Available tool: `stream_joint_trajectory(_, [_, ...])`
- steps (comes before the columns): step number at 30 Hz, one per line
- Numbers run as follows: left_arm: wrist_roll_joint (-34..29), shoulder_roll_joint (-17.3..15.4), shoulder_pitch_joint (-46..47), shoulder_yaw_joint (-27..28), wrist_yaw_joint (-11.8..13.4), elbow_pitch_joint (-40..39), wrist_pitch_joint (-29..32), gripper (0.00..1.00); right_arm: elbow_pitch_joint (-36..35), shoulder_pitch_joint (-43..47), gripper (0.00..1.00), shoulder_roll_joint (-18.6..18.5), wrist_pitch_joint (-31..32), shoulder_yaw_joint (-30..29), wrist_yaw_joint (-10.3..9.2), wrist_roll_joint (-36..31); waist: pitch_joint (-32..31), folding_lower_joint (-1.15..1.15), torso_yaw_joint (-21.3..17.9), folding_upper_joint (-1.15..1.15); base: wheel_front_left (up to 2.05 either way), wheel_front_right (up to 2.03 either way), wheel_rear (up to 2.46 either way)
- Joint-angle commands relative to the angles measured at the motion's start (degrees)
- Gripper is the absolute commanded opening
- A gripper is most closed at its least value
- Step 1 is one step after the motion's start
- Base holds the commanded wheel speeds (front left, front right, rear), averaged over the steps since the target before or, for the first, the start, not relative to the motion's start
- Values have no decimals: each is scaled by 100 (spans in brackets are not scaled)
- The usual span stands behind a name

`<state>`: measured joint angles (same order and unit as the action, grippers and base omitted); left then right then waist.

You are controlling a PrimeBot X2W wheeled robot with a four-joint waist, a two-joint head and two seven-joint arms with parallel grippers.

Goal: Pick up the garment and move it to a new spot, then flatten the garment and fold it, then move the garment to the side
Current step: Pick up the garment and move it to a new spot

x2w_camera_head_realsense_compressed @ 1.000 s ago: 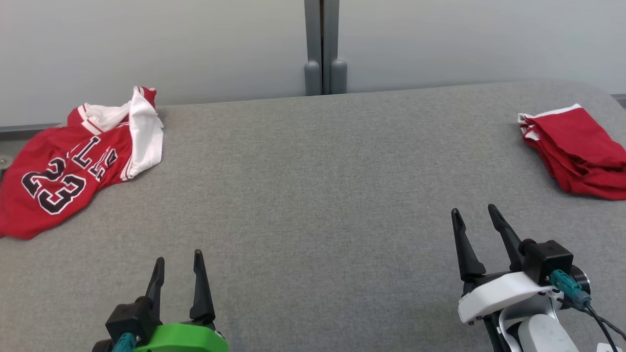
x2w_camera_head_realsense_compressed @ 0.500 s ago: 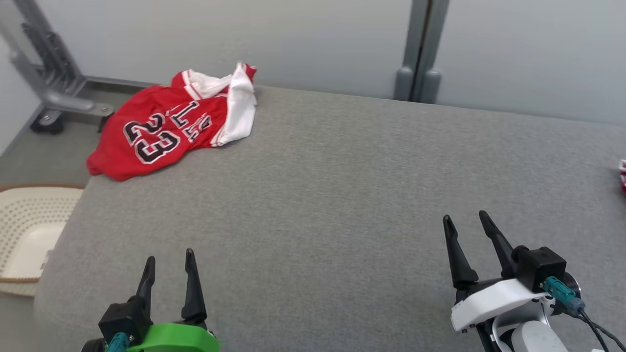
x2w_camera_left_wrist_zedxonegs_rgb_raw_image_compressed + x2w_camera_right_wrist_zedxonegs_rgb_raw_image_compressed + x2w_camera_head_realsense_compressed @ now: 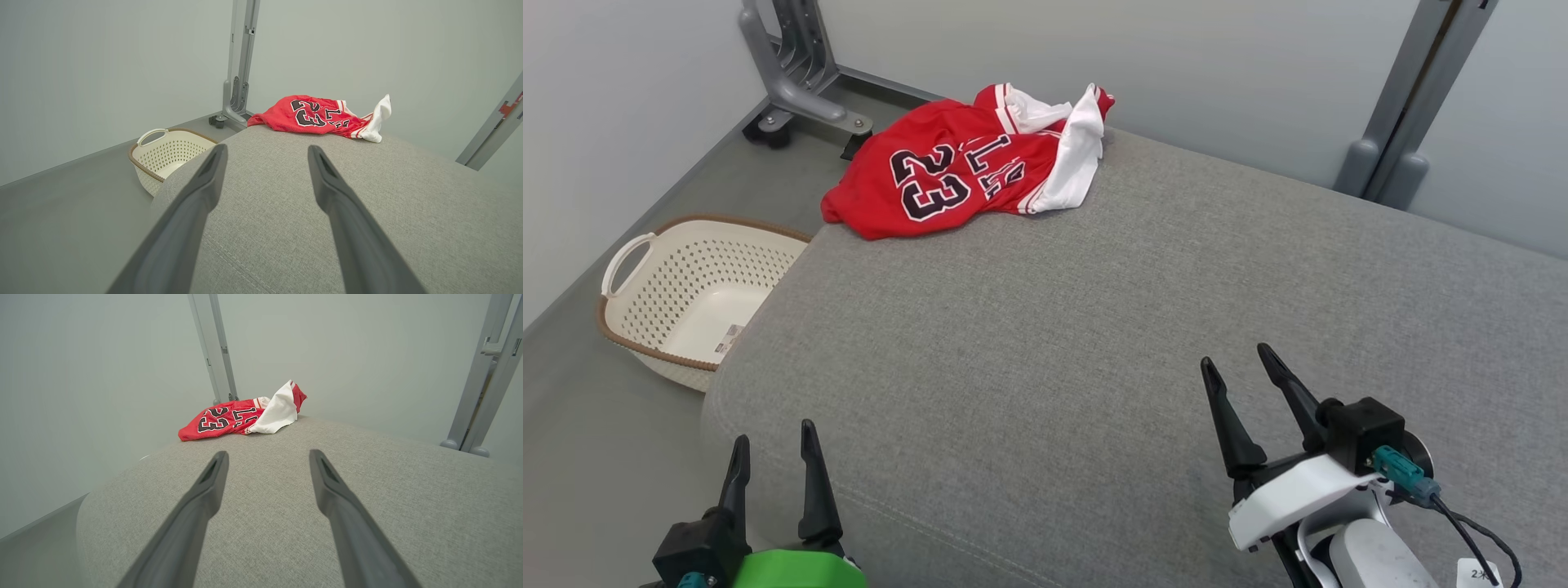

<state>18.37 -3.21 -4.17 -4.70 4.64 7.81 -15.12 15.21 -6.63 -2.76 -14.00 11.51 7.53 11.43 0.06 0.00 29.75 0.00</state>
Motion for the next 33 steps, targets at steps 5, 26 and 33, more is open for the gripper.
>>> stream_joint_trajectory(5, [21, 8, -117, 35, 34, -51, -4, 100, 121, -113, 100, -22, -58, 40, -9, 48, 67, 0, 72, 0, 0, 0, 0])
stream_joint_trajectory(26, [-239, -1223, 2611, 679, -279, -571, 325, 100, -1007, -595, 100, -26, 414, -812, -9, -906, 1829, 0, -1204, 0, 0, 0, 0])
stream_joint_trajectory(33, [-173, -2207, 5030, 610, -763, -47, 1652, 100, -1770, -849, 100, -110, 701, -1150, -9, -1185, 2849, 0, -1799, 0, 0, 0, 0])
